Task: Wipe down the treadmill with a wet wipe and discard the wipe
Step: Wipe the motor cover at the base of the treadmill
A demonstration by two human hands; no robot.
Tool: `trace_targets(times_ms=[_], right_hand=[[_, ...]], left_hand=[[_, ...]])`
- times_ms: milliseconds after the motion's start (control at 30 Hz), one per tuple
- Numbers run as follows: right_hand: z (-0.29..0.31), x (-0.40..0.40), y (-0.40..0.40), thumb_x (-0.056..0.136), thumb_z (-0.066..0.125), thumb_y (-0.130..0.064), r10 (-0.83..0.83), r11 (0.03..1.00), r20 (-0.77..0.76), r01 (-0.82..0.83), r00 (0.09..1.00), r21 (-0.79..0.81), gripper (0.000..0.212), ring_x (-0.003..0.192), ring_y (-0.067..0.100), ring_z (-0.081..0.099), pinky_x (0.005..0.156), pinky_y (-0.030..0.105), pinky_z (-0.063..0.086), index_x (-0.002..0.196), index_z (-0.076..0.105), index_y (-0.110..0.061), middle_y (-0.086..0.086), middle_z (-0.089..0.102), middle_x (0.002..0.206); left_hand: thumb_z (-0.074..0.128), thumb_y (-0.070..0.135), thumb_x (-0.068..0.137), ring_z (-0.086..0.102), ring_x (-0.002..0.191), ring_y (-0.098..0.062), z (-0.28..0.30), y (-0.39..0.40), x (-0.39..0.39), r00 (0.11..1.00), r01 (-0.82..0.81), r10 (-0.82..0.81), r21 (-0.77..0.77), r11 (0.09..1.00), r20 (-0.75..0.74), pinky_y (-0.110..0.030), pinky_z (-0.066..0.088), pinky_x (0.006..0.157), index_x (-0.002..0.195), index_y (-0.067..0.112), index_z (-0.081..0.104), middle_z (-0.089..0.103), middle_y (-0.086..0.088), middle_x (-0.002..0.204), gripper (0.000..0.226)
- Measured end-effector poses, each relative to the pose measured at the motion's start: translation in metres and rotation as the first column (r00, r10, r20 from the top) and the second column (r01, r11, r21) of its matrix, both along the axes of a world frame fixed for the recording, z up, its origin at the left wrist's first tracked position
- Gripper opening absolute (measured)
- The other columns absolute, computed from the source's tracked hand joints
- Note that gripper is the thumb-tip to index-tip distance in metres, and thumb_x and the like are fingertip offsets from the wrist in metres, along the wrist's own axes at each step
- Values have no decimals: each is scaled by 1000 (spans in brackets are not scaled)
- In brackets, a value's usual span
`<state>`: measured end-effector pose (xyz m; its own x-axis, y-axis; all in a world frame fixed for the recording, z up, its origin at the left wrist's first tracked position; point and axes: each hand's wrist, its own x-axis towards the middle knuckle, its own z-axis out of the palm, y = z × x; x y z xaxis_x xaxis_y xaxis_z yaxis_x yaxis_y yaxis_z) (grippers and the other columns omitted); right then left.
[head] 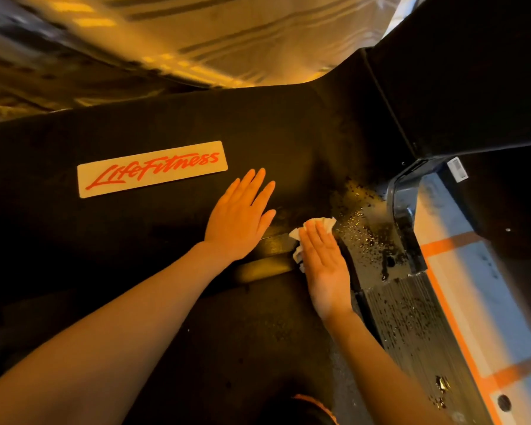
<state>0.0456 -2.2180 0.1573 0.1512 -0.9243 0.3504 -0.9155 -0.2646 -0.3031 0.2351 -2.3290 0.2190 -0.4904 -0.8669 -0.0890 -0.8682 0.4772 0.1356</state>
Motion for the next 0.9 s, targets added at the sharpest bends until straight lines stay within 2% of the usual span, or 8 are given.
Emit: trace_targets(times_ms=[133,233,333,467,533,700,800,900], right_hand=[[6,-16,-8,95,42,-7,-179,984,-16,179,984,22,48,143,33,30,121,38,20,140,45,9,24,42,148],[19,-17,-36,91,40,-6,-156,984,-73,162,985,78,52,141,38,36,120,39,20,141,44,9,25,43,148],[28,-25,-68,93,55,-2,-101,981,-141,122,985,154,56,144,34,30,120,45,25,147,39,3,21,36,153],[35,-41,-93,105,39,-19,-162,958,-208,205,965,203,46,146,32,27,119,46,20,148,37,-3,17,34,155],[36,-41,-87,104,36,-20,-205,949,-216,247,955,195,47,146,32,28,119,42,18,147,39,-2,18,37,154],[27,-28,-30,94,57,-5,-366,900,-134,387,921,203,62,148,30,18,120,44,16,150,32,0,19,29,157],[23,-26,-16,96,52,-7,-407,876,-132,427,904,226,61,149,31,17,120,48,20,152,30,-1,18,25,159],[28,-24,-28,100,44,-13,-315,896,-176,354,933,269,58,150,30,10,121,43,8,154,25,-5,15,19,161]], left_hand=[[15,47,100,9,151,-24,-1,1,0,1000,-3,3,-8,1000,20,-37,7,119,154,17,23,13,-10,163,63],[14,47,99,8,151,-25,1,0,-2,1000,-8,8,-3,1000,20,-37,6,119,154,17,22,13,-10,163,63],[12,48,98,8,151,-25,1,-2,-4,1000,-5,5,-3,1000,28,-38,7,120,154,18,21,12,-10,163,64],[8,49,97,13,150,-26,1,-7,-8,1000,-7,7,-8,1000,12,-38,9,119,153,17,27,18,-10,162,67],[4,49,96,13,150,-26,0,-8,-8,1000,-5,5,-5,1000,11,-38,10,119,153,18,26,17,-10,162,69],[6,49,98,13,150,-26,0,-6,-7,1000,-7,7,-3,1000,-10,-39,13,119,153,17,26,18,-10,162,67],[8,48,99,16,149,-26,-1,-6,-7,1000,-11,11,-15,1000,-15,-40,15,119,152,16,29,21,-12,161,66],[11,47,99,18,149,-27,-2,-6,-7,1000,-12,12,-16,1000,-14,-42,18,119,151,15,31,23,-13,160,64]])
